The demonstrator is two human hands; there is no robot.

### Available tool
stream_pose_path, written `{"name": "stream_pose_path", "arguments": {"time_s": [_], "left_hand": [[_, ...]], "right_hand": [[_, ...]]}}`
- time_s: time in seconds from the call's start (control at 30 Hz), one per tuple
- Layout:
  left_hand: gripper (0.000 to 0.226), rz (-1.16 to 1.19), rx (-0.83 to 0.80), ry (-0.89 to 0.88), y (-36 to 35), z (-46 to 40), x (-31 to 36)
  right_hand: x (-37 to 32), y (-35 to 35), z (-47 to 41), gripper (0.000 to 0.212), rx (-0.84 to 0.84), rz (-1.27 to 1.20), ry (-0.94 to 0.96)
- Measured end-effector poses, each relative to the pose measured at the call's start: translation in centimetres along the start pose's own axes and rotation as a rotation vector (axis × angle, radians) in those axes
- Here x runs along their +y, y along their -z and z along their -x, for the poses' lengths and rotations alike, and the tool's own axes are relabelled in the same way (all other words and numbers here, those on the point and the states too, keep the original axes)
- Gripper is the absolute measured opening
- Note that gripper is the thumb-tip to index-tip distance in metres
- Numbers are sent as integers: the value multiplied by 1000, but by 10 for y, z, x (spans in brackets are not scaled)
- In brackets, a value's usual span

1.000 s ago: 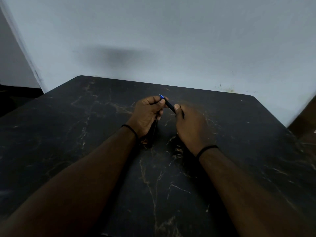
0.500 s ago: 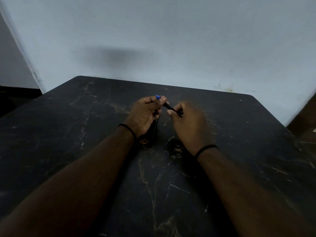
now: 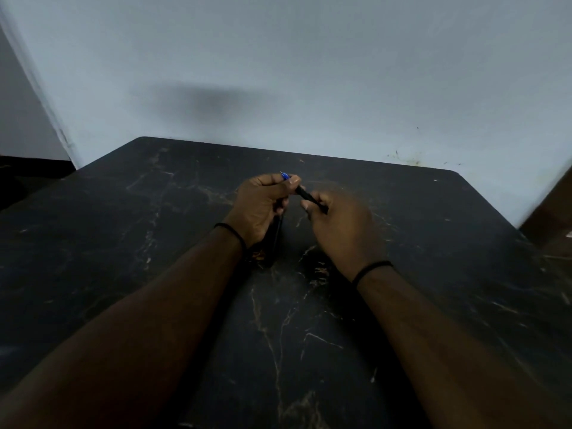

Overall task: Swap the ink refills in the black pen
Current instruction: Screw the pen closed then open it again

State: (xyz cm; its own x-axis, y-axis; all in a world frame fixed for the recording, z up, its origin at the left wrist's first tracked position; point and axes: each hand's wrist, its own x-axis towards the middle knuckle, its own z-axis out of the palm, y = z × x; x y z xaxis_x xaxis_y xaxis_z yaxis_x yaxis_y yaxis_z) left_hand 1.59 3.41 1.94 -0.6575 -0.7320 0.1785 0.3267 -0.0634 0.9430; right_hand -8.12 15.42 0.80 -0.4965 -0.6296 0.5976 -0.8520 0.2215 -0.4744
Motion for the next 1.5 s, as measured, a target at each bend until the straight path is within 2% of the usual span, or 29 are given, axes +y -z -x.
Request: {"name": "stream_pose_path", "arguments": {"time_s": [0.1, 0.2, 0.27, 0.33, 0.4, 0.47, 0.53, 0.7, 0.77, 0.87, 1.13, 1.3, 1.4, 1.5], "left_hand": [[9, -38, -15, -19, 3, -3, 2], [9, -72, -39, -36, 8, -5, 4], [9, -94, -43, -53, 9, -5, 5], [15, -113, -13, -99, 8, -5, 6], [29, -178, 130, -158, 10, -7, 7], [40, -402, 358, -204, 18, -12, 7], [44, -710, 497, -202, 34, -15, 4], [47, -1291, 480, -113, 41, -13, -1], [44, -1433, 464, -94, 36, -13, 0], [29, -1541, 389, -67, 34, -9, 3], [13, -1506, 378, -51, 31, -6, 9], [17, -1519, 416, -135, 32, -8, 9], [33, -1240, 417, -112, 34, -13, 6], [28, -616, 404, -42, 32, -17, 3]], "right_hand": [[-3, 2, 0, 26, -37, -56, -49], [-11, 5, 1, 26, -147, -308, -178], [-17, 6, 2, 25, -157, -437, -240], [-20, 7, 2, 25, -141, -442, -242], [-19, 7, 3, 27, -130, -345, -202], [-15, 6, 4, 28, -134, -222, -161], [-12, 4, 3, 28, -126, -177, -153], [-6, -1, 1, 30, -77, -127, -115], [-6, -1, 0, 31, -74, -144, -126], [-5, -1, 1, 31, -67, -137, -106], [-7, -1, 3, 28, -78, -127, -112], [-7, -2, 2, 29, -68, -107, -92], [-7, -3, 3, 30, -63, -92, -84], [-8, -1, 3, 31, -81, -88, -91]]}}
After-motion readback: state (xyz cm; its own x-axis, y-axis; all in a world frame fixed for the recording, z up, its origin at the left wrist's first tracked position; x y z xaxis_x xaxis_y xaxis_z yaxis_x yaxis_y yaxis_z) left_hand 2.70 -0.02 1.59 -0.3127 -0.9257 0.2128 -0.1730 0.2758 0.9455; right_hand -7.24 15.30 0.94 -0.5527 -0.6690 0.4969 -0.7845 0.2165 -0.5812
